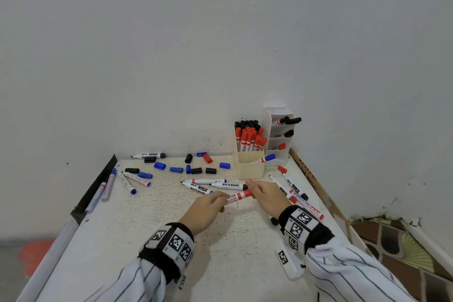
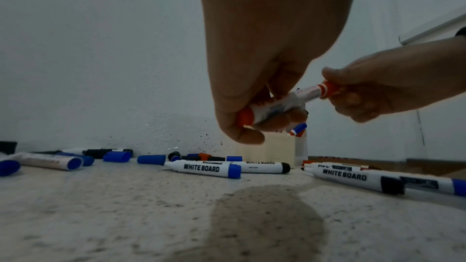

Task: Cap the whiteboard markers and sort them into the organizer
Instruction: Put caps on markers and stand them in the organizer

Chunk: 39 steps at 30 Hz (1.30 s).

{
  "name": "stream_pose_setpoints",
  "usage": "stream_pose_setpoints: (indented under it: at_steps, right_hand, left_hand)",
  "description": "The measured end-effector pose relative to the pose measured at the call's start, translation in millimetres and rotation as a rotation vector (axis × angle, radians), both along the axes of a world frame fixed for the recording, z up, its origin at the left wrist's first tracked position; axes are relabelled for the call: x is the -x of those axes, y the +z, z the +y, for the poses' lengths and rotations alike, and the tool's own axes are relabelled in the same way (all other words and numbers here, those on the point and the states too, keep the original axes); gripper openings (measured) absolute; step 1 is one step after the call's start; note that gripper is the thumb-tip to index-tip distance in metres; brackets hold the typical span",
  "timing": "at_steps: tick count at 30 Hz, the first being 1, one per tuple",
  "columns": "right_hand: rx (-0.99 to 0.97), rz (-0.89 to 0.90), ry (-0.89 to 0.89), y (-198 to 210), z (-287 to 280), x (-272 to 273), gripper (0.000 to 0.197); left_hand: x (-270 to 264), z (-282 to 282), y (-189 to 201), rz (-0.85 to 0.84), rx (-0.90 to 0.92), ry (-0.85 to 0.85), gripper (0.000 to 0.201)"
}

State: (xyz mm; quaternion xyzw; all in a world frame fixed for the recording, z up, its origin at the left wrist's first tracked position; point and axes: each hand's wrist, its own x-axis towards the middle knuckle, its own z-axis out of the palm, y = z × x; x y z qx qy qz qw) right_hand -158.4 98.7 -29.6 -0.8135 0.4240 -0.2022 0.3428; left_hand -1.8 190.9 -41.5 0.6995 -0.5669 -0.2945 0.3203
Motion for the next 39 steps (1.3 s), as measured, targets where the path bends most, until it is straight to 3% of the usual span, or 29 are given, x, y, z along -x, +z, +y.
stream_pose_setpoints:
  at_steps: [5, 7, 13, 16, 20, 23, 26, 30, 32, 39]
  right_hand:
    - [-0.023, -0.034, -0.121, 3.8, 4.8, 0.3, 0.050]
    - [-0.020, -0.073, -0.132, 4.6, 5.3, 1.4, 0.049]
    - [0.029, -0.191, -0.036, 4.1, 7.8, 6.9, 0.046]
    - [0.046, -0.190, 0.030, 3.6, 5.9, 11.8, 0.044]
    - [0.098, -0.083, 0.133, 6.0, 0.2, 7.3, 0.031]
    - [0.020, -0.119, 0.065, 12.9, -13.0, 10.6, 0.032]
    - [0.000, -0.018, -0.102, 12.8, -38.3, 31.1, 0.029]
    - [0.006, 0.392, -0.316, -3.0, -67.1, 69.6, 0.018]
    - [-0.035, 0.505, -0.373, -14.8, -72.7, 80.8, 0.018]
    - [-0.019, 0.644, -0.381, -28.5, -80.8, 79.2, 0.024]
  left_hand:
    - [14.7, -3.8, 5.6, -0.388, 0.031, -0.058, 0.031]
    - [19.6, -5.6, 8.0, -0.290, -0.012, -0.093, 0.032]
    - [24.0, -4.8, 16.2, 0.314, -0.285, -0.159, 0.041]
    - [21.1, -7.8, 17.8, 0.257, -0.299, -0.192, 0.036]
    - [23.0, -22.5, 25.3, 0.051, -0.177, -0.275, 0.023]
    - [21.3, -41.0, 26.9, -0.003, -0.022, -0.149, 0.028]
    - [13.0, -60.7, 30.9, 0.037, 0.168, 0.041, 0.027]
    - [2.4, -89.4, 43.6, 0.133, 0.406, 0.291, 0.028]
    - [-1.8, -104.0, 48.7, 0.149, 0.490, 0.380, 0.028]
    - [-10.9, -143.4, 49.8, 0.188, 0.616, 0.377, 0.022]
